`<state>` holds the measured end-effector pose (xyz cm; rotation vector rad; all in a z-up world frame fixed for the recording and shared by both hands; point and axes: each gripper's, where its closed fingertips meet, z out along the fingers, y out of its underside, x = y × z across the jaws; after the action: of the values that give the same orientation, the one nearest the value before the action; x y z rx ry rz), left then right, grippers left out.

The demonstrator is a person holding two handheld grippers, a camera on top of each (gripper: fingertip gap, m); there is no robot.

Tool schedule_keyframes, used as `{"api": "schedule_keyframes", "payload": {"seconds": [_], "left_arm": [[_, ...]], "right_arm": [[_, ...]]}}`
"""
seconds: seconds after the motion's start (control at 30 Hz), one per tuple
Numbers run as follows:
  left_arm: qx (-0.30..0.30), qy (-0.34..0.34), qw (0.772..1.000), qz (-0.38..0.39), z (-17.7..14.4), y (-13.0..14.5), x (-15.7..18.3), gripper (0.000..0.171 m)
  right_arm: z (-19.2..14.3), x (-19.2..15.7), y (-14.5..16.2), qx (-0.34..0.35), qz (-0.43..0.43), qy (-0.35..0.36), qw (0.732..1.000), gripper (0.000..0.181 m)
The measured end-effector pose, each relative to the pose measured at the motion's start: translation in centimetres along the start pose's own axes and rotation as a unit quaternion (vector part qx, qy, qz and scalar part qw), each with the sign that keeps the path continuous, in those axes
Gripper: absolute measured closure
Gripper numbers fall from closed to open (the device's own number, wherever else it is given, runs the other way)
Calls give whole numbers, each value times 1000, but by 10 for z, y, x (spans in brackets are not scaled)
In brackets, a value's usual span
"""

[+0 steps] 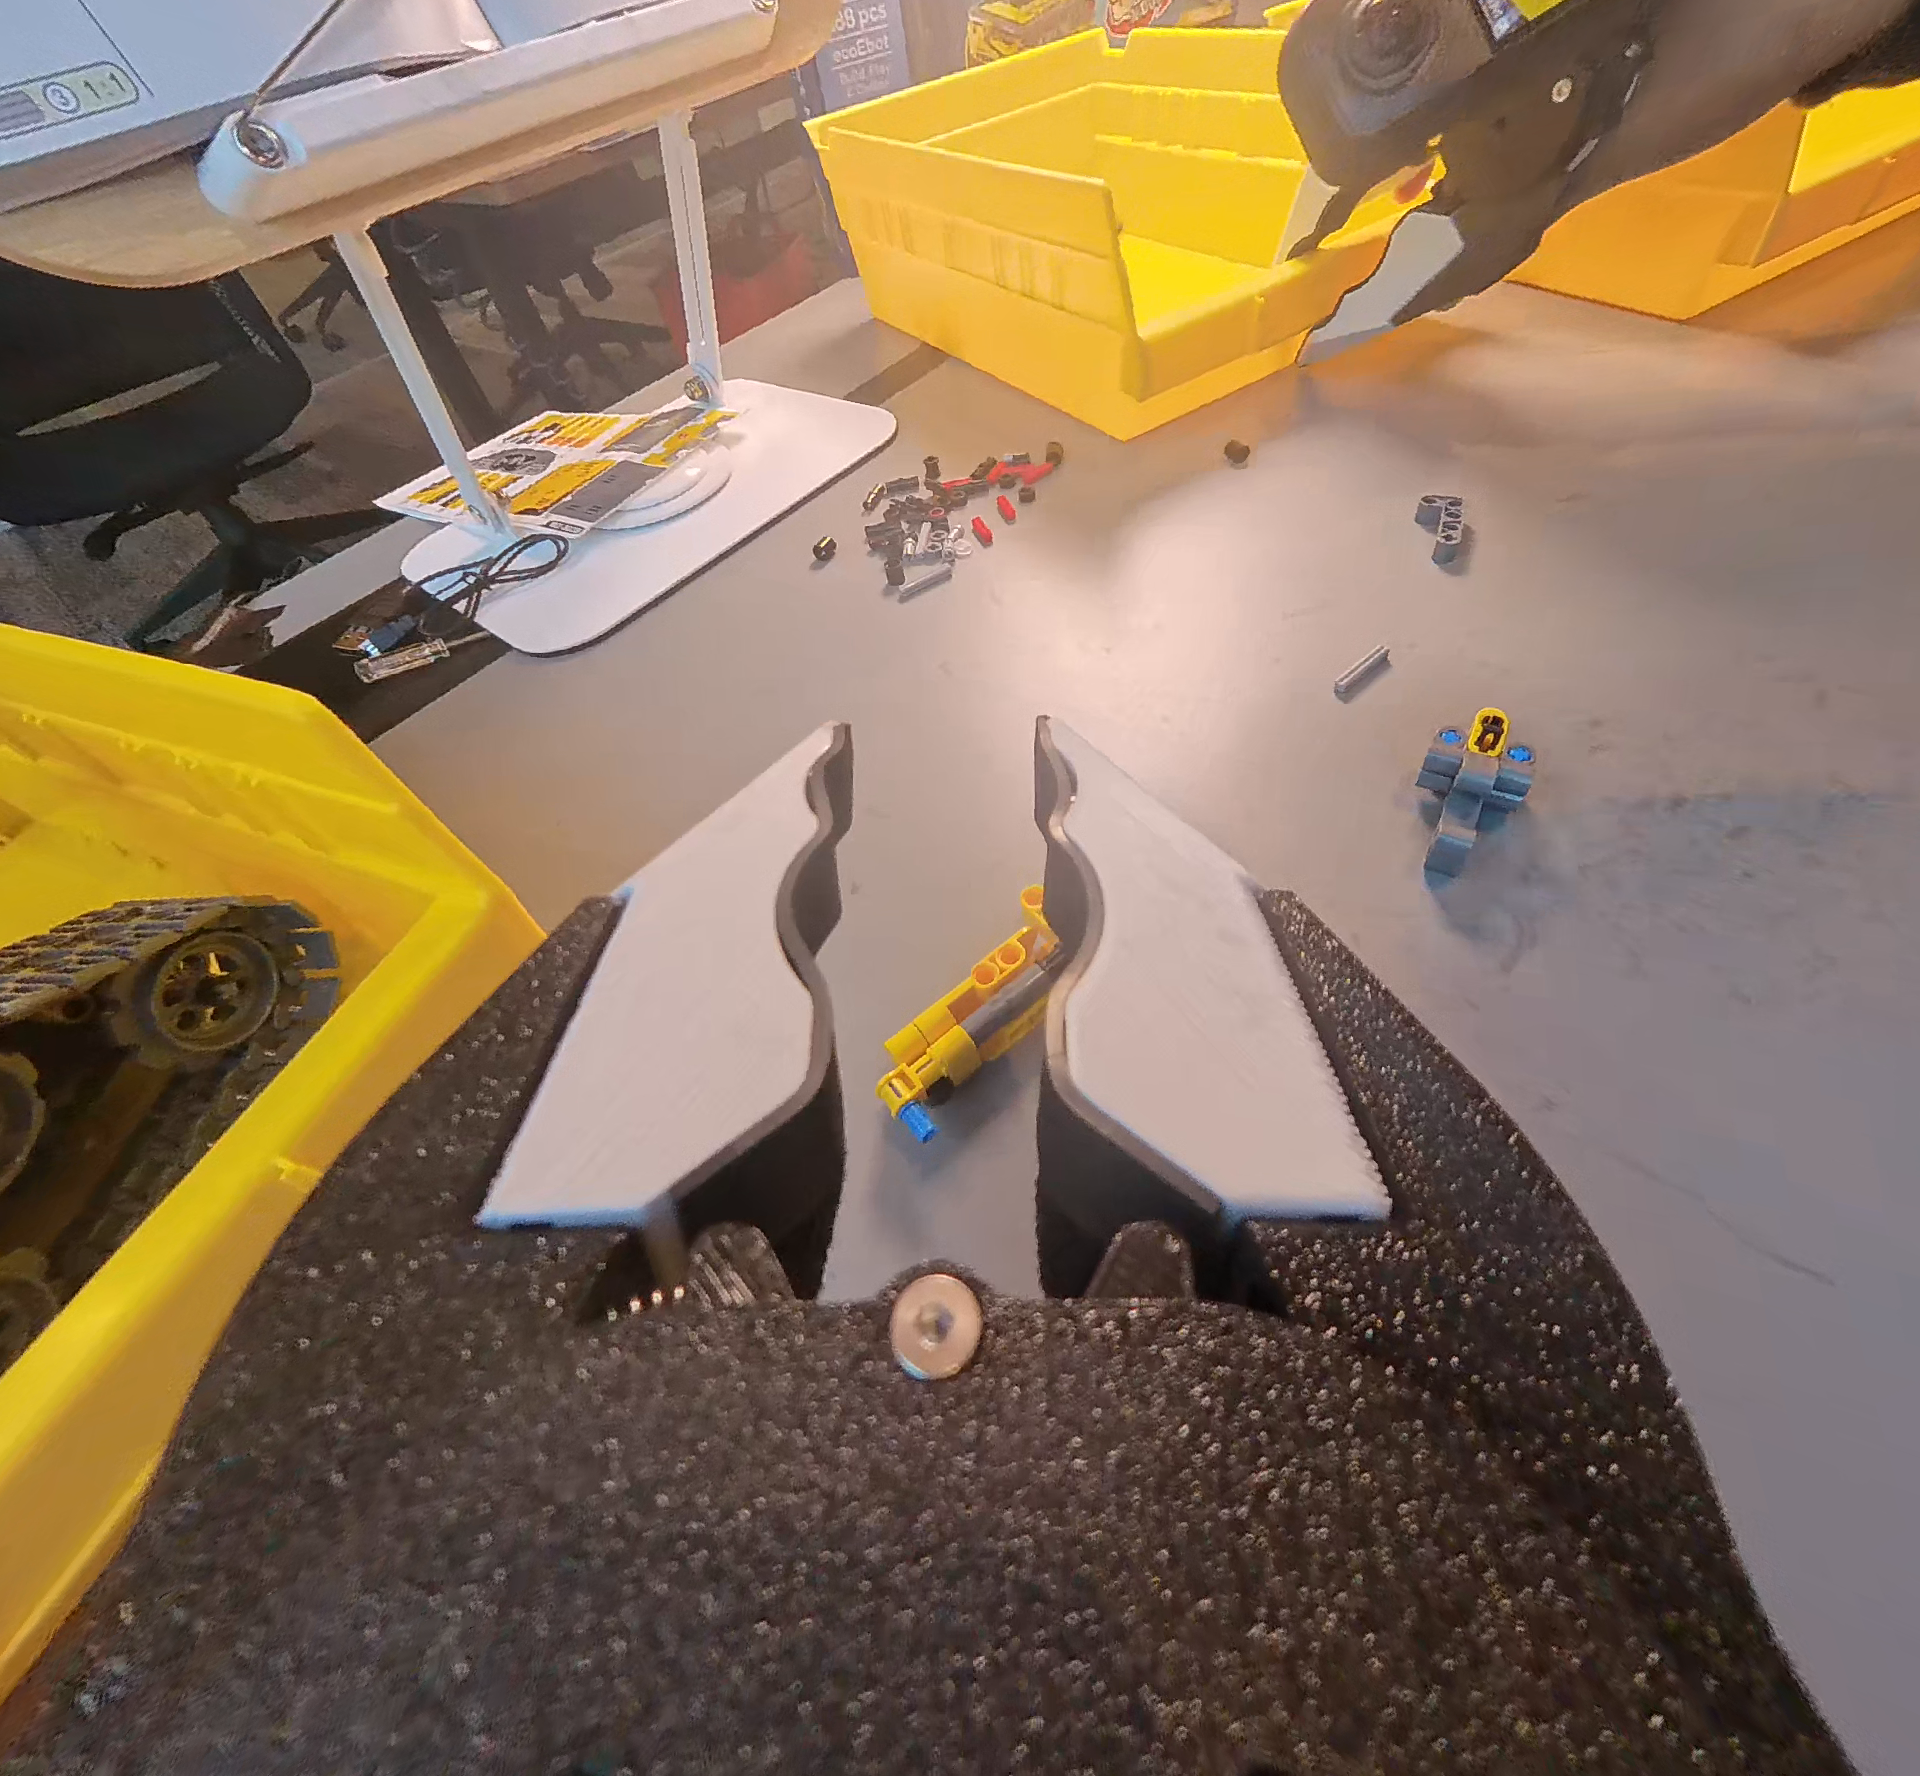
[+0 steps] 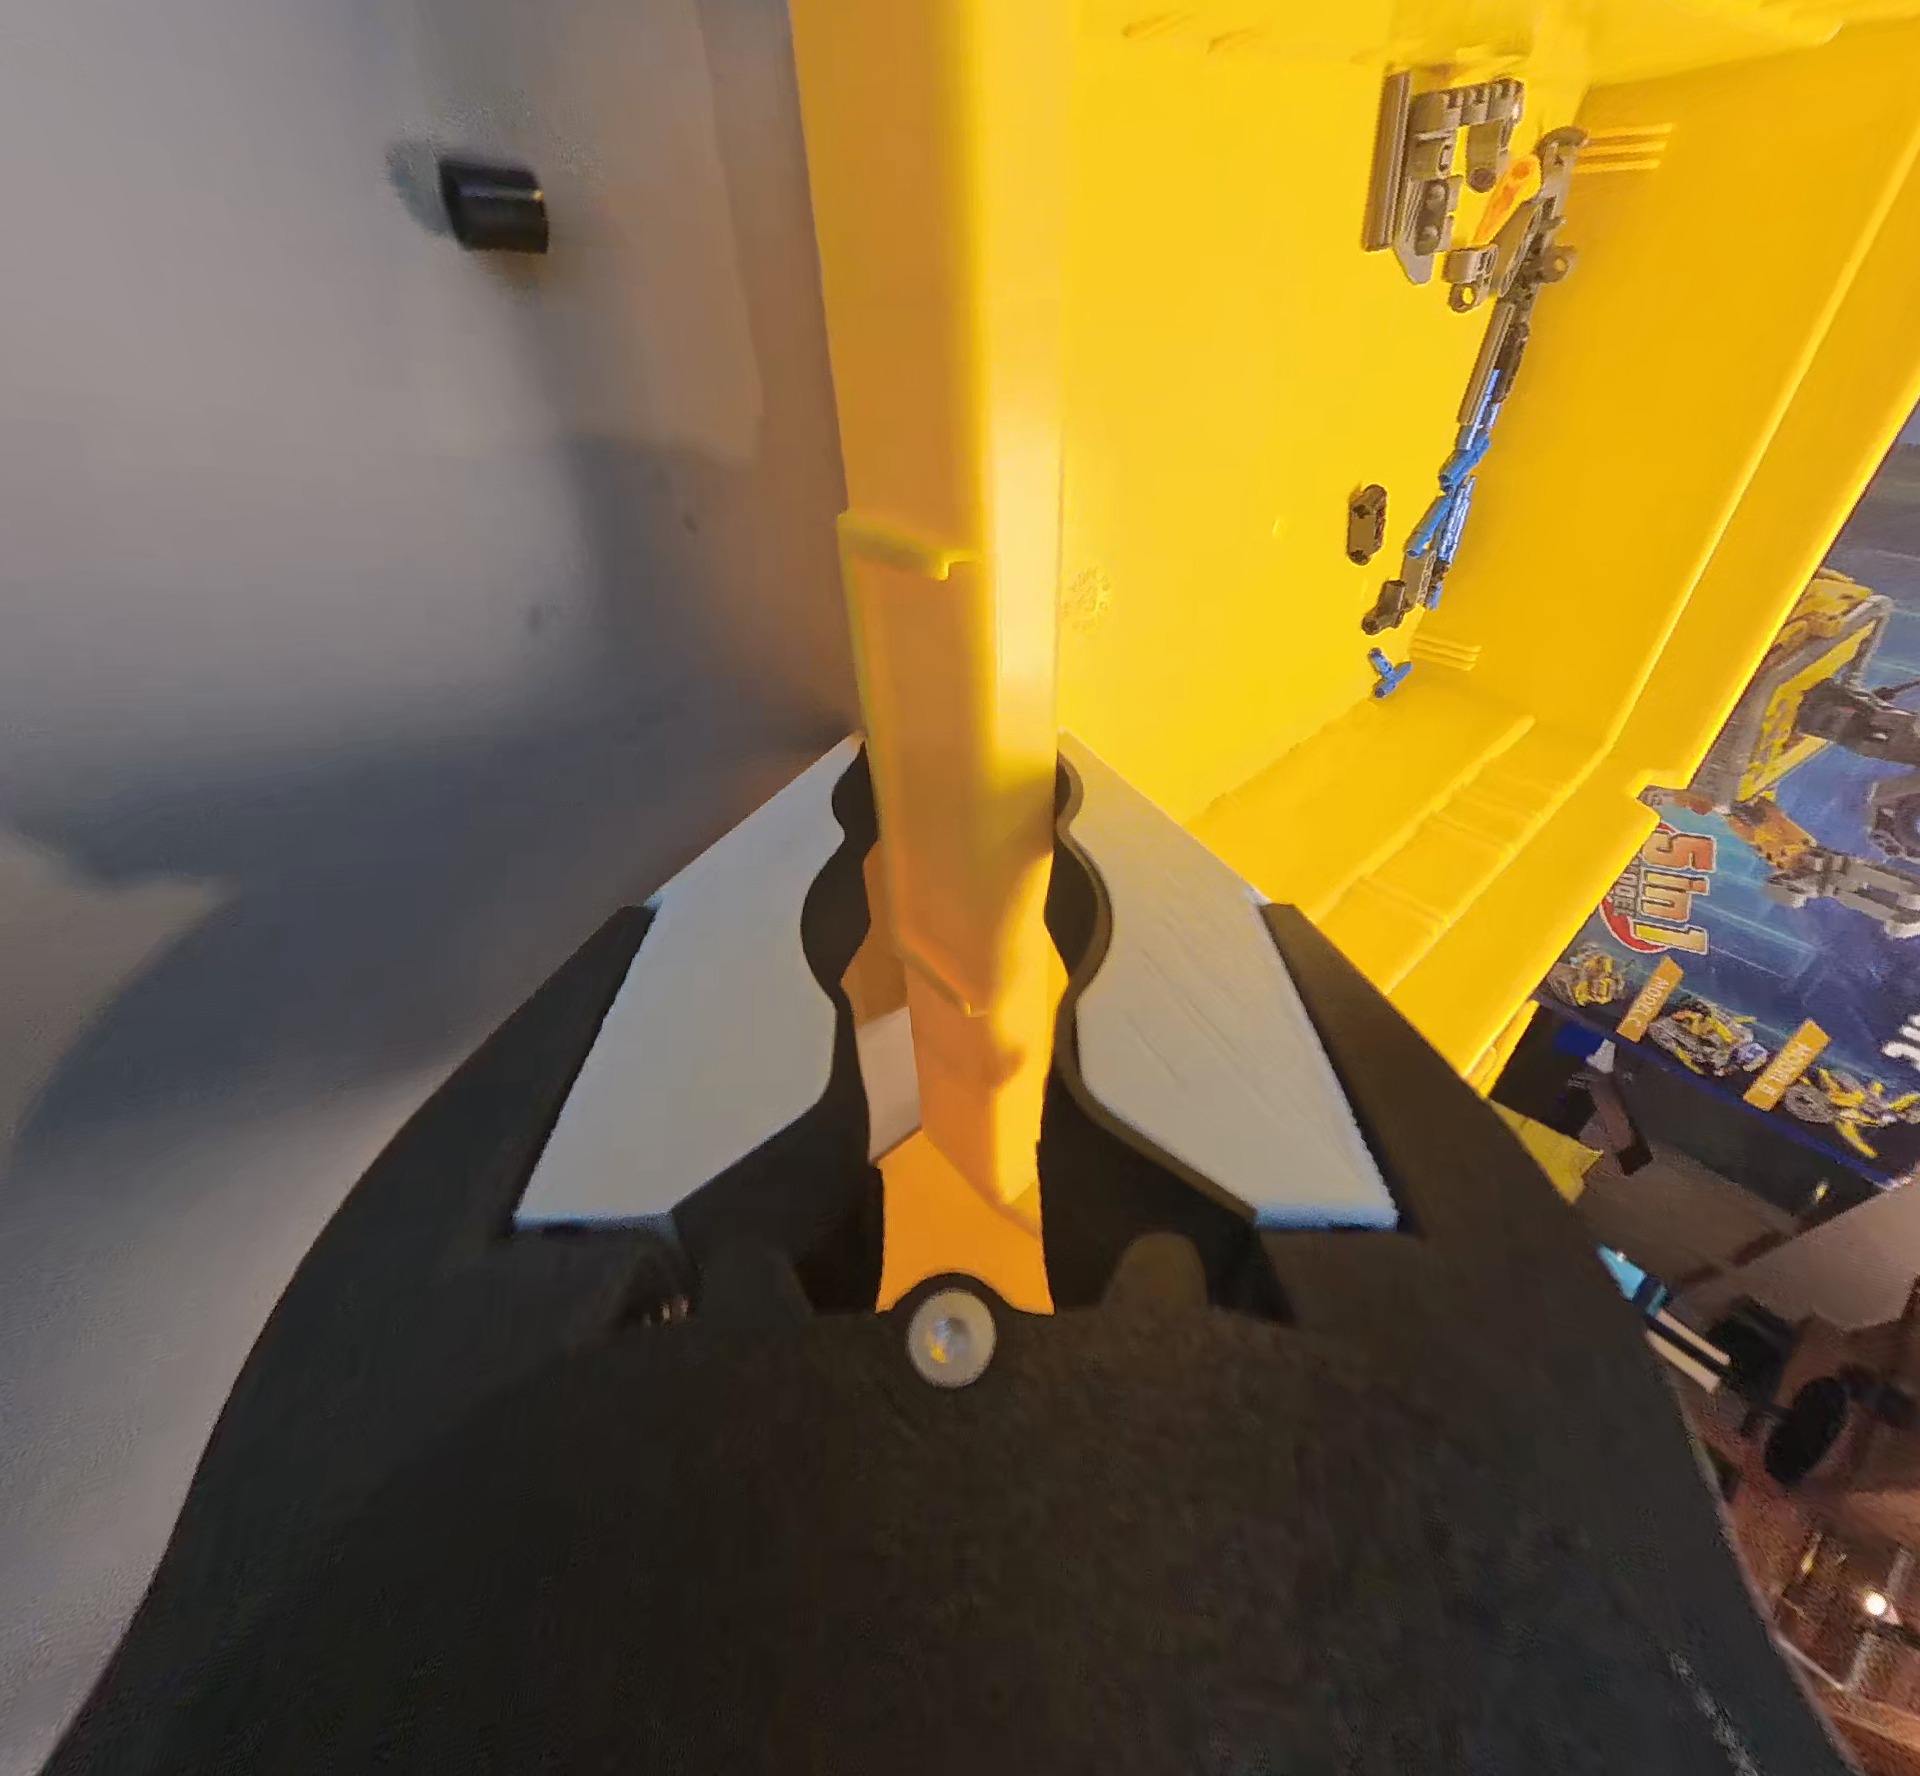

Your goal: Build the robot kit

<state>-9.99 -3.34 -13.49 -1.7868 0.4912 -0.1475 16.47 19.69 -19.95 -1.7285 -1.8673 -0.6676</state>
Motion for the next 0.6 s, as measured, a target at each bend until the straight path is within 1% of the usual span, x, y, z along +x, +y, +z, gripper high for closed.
{"api": "schedule_keyframes", "payload": {"seconds": [0.27,0.47,0.6], "left_arm": [[0,-5,1000,4,1,-2,1,137],[-1,-10,1000,3,0,-1,-2,138],[-4,-10,1000,2,0,1,-3,138]], "right_arm": [[9,10,-18,23,69,18,997,151],[8,13,-19,38,68,42,996,150],[8,13,-20,41,49,52,997,148]]}}
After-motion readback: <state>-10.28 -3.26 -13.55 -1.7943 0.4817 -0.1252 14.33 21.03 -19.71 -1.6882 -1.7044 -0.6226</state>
